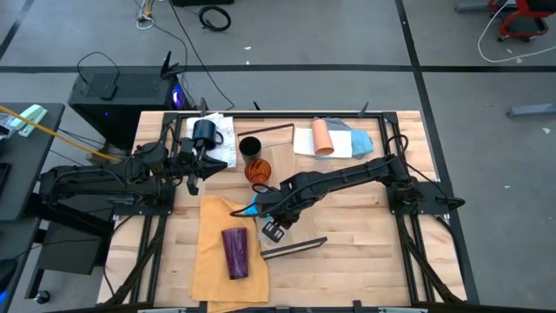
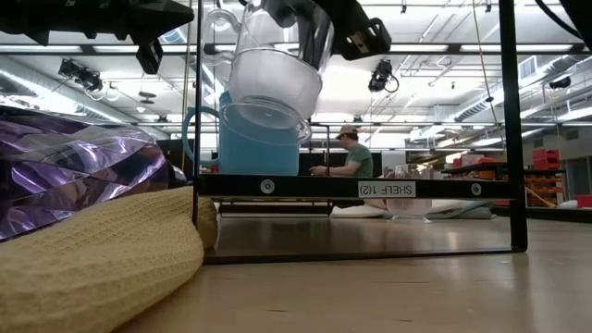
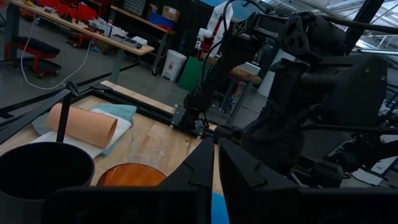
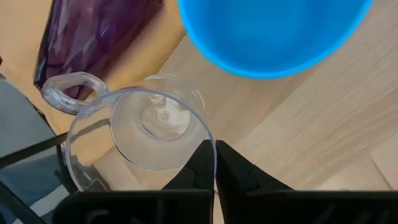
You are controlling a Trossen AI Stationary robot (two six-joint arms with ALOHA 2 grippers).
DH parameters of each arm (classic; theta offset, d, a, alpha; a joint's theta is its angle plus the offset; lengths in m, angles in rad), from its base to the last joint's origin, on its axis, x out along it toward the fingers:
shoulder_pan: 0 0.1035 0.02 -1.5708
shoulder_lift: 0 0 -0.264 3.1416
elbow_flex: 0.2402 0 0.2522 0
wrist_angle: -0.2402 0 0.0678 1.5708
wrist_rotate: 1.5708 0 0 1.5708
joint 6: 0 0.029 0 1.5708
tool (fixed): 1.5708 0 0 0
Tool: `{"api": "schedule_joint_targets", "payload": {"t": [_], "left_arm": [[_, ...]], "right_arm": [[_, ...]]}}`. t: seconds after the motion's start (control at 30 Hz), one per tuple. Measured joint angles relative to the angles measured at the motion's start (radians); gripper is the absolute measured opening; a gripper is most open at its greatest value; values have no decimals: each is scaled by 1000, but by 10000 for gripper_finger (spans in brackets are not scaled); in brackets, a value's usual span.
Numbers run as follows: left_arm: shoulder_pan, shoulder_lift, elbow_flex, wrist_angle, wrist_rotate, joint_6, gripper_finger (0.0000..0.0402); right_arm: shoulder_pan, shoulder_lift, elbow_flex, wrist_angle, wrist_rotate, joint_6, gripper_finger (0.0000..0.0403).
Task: Stack small to large cups/mugs on shelf
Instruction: Put the transparent mug on the shelf
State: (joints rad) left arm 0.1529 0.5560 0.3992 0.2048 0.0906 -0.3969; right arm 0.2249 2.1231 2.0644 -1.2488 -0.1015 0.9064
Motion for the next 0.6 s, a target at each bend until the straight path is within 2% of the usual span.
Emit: {"api": "schedule_joint_targets", "payload": {"t": [0.3,0.6], "left_arm": [[0,0,0,0,0,0,19],[0,0,0,0,0,-1,32]], "right_arm": [[0,0,0,0,5,-1,9],[6,0,-64,39,-26,21,9]]}}
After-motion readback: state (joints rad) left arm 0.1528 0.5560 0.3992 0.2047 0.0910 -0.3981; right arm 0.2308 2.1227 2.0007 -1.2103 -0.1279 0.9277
